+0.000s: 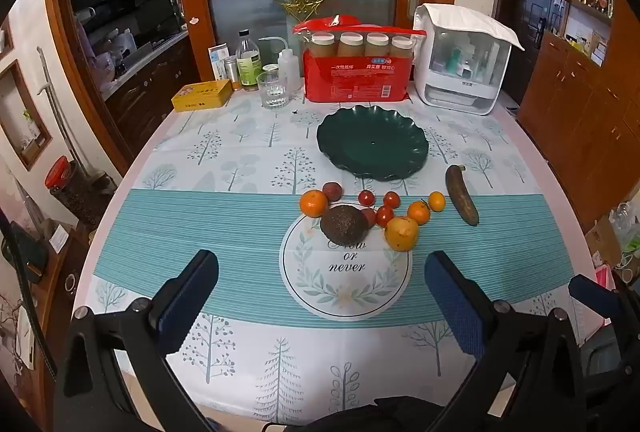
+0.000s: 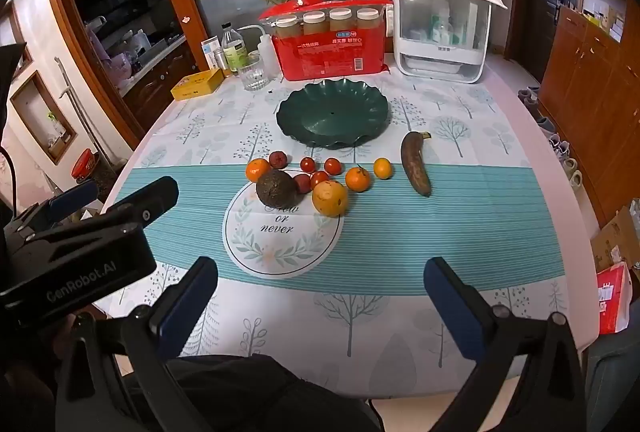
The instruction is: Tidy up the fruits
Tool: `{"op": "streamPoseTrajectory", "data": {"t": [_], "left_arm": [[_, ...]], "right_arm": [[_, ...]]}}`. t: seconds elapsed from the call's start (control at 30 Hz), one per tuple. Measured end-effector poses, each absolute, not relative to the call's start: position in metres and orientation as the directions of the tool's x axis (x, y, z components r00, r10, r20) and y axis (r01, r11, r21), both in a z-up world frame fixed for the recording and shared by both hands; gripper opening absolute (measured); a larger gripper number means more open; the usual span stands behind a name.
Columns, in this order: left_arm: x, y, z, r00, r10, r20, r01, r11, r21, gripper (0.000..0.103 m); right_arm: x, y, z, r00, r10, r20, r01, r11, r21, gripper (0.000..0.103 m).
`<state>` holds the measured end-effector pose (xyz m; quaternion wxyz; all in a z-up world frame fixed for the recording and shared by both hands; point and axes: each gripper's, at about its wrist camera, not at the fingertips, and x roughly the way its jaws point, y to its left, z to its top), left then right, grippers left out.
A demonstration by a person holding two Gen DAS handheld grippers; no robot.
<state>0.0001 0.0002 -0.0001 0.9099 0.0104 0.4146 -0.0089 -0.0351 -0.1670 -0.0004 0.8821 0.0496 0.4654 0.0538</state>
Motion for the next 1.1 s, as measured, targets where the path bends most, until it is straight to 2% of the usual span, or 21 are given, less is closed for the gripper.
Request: {"op": "streamPoseTrajectory", "data": {"t": [1.1], "left_arm": [[0.0000, 0.0006, -0.0002, 0.652, -0.011, -0.758, 0.027, 1.000, 0.008, 0.102]], "right_arm": [[-0.0313, -0.1697, -0.0021, 0.555, 0.144, -0.819, -0.047, 0.989, 0.142, 0.103]]}}
